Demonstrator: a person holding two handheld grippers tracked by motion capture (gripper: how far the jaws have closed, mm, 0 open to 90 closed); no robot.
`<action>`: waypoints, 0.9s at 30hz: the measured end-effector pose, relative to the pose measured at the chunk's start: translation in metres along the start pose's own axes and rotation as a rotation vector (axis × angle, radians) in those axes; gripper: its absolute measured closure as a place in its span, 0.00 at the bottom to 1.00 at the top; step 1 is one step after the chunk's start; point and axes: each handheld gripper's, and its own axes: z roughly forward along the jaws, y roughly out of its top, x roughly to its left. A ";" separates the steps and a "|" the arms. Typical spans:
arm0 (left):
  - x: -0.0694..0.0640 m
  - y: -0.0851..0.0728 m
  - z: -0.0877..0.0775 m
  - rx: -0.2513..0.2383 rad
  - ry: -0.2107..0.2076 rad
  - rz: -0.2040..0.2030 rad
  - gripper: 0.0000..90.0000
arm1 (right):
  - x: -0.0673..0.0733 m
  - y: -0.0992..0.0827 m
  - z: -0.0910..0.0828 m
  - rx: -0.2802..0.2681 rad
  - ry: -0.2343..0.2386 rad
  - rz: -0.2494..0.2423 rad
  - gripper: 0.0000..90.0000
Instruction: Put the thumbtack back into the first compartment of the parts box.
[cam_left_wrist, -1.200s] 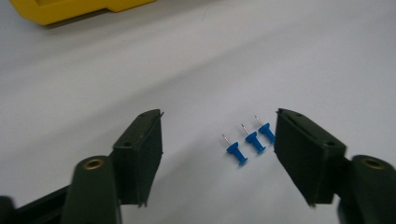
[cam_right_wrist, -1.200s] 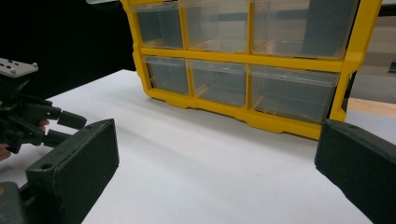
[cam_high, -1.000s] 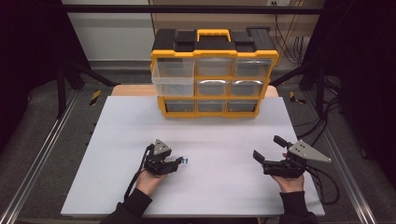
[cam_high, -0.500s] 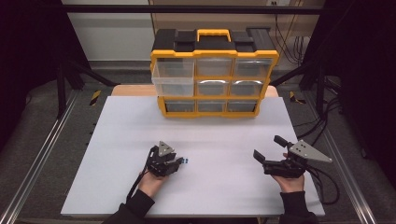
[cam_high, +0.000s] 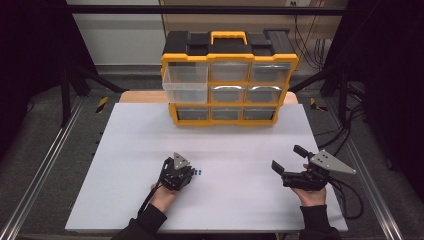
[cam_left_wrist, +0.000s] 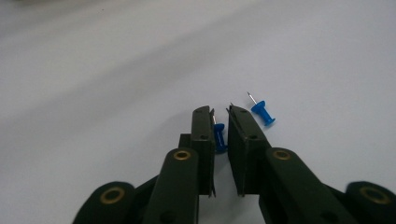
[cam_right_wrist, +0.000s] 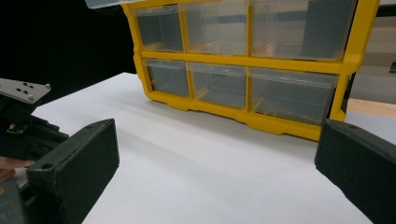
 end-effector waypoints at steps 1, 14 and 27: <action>0.000 0.000 0.000 0.000 0.001 0.001 0.91 | 0.000 0.000 0.000 0.000 -0.001 -0.002 0.01; 0.002 0.000 -0.002 -0.015 -0.015 0.003 0.94 | 0.002 -0.001 0.002 0.009 0.008 -0.002 0.01; 0.012 0.014 -0.035 -0.110 -0.040 -0.025 0.94 | 0.002 -0.002 0.003 0.017 0.014 -0.009 0.01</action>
